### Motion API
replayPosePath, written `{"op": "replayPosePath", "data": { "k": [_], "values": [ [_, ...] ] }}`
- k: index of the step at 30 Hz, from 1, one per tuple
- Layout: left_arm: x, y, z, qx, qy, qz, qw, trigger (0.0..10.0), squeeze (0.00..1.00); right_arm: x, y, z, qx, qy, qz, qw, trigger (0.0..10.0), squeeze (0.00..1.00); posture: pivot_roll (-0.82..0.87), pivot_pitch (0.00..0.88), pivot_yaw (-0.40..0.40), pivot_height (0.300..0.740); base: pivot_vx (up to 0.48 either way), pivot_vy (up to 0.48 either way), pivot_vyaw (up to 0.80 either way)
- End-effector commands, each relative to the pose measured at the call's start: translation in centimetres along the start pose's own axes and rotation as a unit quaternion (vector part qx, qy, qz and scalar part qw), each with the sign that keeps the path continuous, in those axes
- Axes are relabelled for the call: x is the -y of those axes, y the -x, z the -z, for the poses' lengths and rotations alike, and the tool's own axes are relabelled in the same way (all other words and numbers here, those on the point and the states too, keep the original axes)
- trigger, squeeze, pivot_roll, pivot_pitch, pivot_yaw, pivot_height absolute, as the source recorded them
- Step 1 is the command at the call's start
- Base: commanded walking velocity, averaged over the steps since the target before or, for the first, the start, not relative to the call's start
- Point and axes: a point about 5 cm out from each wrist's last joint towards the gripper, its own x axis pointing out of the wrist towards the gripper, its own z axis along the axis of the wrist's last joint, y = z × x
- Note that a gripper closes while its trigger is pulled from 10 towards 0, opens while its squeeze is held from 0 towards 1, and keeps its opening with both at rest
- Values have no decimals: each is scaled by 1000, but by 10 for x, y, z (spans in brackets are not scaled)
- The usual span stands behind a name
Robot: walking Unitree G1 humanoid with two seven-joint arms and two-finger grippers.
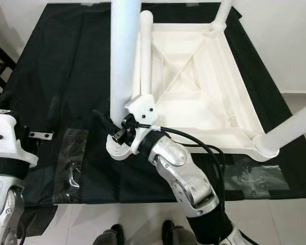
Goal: Building children table
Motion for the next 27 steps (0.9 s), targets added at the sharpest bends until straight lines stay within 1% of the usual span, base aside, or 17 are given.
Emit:
{"op": "replayPosePath", "data": {
  "k": [1, 2, 3, 4, 6, 7, 10, 12, 13, 14, 18, 20, 22, 23, 25, 26, 27],
  "values": [
    [-2, -1, 5, -19, 4, 6, 1000, 10000, 0, 5, 8, 45, -122, -43, -36, 991, 10000, 0, 99, 283, -35, 740, 0, 0, 0],
    [-2, -1, 5, -19, 7, 7, 1000, 10000, 0, 7, 8, 41, -111, -42, -63, 991, 10000, 0, 94, 281, -37, 740, 0, 0, 0],
    [-1, -2, 5, -20, 12, 7, 1000, 10000, 0, 13, 8, 34, -99, -34, -104, 989, 10000, 0, 92, 278, -39, 740, 0, 0, 0],
    [-1, -3, 5, -20, 16, 8, 1000, 10000, 0, 17, 9, 31, -92, -27, -128, 987, 10000, 0, 92, 278, -39, 740, 0, 0, 0],
    [-1, -4, 5, -19, 20, 7, 1000, 10000, 0, 29, 11, 22, -79, -7, -184, 980, 10000, 0, 92, 275, -46, 740, 0, 0, 0],
    [-1, -4, 5, -19, 20, 7, 1000, 10000, 0, 29, 11, 22, -79, -7, -184, 980, 10000, 0, 92, 275, -46, 740, 0, 0, 0],
    [-2, -5, 5, -18, 26, 6, 999, 10000, 0, 49, 14, 7, -59, 15, -269, 961, 10000, 0, 93, 274, -52, 740, 0, 0, 0],
    [-2, -4, 5, -18, 30, 6, 999, 10000, 0, 56, 13, 2, -58, 11, -305, 950, 10000, 0, 93, 276, -57, 740, 0, 0, 0],
    [-2, -4, 5, -18, 30, 6, 999, 10000, 0, 56, 13, 2, -58, 11, -305, 950, 10000, 0, 93, 276, -57, 740, 0, 0, 0],
    [-1, -2, 5, -20, 32, 7, 999, 10000, 0, 58, 12, 0, -49, -6, -334, 941, 10000, 0, 97, 282, -58, 740, 0, 0, 0],
    [2, 1, 5, -27, 37, 11, 999, 10000, 0, 61, 10, 6, -45, -41, -381, 922, 10000, 0, 110, 294, -54, 740, 0, 0, 0],
    [2, 1, 5, -27, 37, 11, 999, 10000, 0, 61, 10, 6, -45, -41, -381, 922, 10000, 0, 110, 294, -54, 740, 0, 0, 0],
    [3, 3, 6, -31, 37, 14, 999, 10000, 0, 62, 8, 11, -56, -43, -404, 912, 10000, 0, 118, 299, -52, 740, 0, 0, 0],
    [3, 3, 6, -31, 37, 14, 999, 10000, 0, 62, 8, 11, -56, -43, -404, 912, 10000, 0, 118, 299, -52, 740, 0, 0, 0],
    [3, 6, 5, -34, 38, 16, 999, 10000, 0, 62, 5, 12, -63, -35, -434, 898, 10000, 0, 124, 307, -53, 740, 0, 0, 0],
    [4, 7, 6, -38, 38, 17, 998, 10000, 0, 61, 2, 9, -66, -23, -453, 889, 10000, 0, 127, 311, -53, 740, 0, 0, 0],
    [4, 7, 6, -38, 38, 17, 998, 10000, 0, 61, 2, 9, -66, -23, -453, 889, 10000, 0, 127, 311, -53, 740, 0, 0, 0]
  ]
}}
